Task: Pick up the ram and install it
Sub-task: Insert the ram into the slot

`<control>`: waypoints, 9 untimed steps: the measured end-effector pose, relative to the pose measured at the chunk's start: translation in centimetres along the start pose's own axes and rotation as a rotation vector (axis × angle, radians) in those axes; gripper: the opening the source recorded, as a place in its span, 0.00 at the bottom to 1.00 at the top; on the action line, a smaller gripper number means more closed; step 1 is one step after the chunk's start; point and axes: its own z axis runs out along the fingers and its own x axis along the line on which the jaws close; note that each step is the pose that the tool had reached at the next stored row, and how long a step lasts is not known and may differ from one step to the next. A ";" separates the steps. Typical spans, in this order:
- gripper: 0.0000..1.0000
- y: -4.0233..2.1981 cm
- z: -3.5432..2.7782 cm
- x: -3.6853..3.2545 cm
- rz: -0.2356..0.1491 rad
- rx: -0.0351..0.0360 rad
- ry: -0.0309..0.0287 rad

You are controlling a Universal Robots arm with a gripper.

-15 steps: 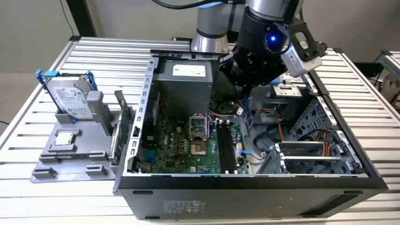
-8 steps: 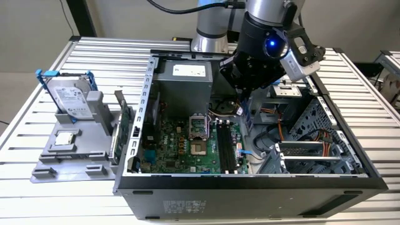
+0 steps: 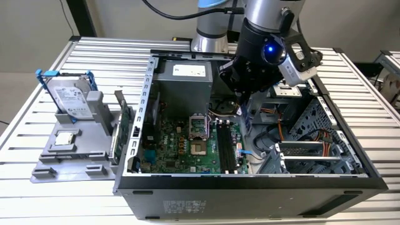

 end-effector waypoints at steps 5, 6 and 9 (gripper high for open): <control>0.00 -0.01 0.90 0.01 0.004 0.0005 0.0000; 0.00 -0.01 1.03 0.01 0.006 0.0037 0.0000; 0.00 -0.03 1.50 0.01 0.038 0.0054 -0.0010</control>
